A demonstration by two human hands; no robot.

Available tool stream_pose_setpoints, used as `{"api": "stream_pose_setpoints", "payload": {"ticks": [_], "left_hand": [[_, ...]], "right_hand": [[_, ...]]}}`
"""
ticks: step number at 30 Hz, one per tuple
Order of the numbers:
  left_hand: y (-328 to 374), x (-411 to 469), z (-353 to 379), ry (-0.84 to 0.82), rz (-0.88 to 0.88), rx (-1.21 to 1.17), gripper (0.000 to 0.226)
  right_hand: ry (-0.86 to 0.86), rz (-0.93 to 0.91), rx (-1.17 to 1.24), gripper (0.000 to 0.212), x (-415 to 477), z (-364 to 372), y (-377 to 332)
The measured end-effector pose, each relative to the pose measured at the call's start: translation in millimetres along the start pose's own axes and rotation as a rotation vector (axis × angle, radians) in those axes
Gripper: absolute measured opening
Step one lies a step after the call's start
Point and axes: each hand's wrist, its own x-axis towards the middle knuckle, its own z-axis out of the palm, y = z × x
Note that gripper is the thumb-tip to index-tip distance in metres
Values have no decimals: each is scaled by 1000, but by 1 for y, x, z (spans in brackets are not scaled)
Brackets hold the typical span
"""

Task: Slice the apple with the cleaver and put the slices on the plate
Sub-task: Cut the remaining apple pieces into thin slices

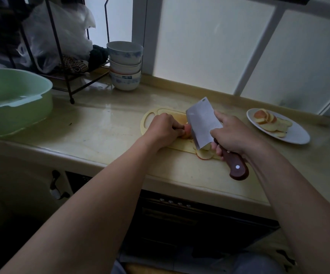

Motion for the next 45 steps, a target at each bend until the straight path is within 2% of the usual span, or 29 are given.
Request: {"api": "stream_pose_setpoints", "payload": {"ticks": [7, 10, 18, 24, 29, 30, 32, 34, 45], "left_hand": [[-3, 2, -1, -2, -10, -32, 13], [-2, 0, -1, 3, -20, -57, 19], [-3, 0, 0, 39, -34, -78, 18], [-5, 0, 1, 38, -40, -118, 14], [-6, -1, 1, 57, -42, -121, 12], [-5, -1, 0, 52, -38, -116, 12], [-4, -1, 0, 39, -24, -81, 14], [-4, 0, 0, 36, -21, -46, 16], [-3, -2, -1, -5, 44, 45, 22]], "right_hand": [[-11, 8, 1, 83, 11, 6, -5], [-35, 8, -14, 85, 20, 13, -8], [-81, -19, -191, 81, 40, 32, -24], [-106, 10, -232, 91, 32, 27, -22], [-127, 24, -159, 56, 11, 3, -22], [-91, 14, -156, 58, 9, 1, -23], [0, -26, -179, 77, 11, 3, -23], [53, -64, -159, 88, 15, 7, -24], [89, -16, -15, 85, 25, 11, -11]]}}
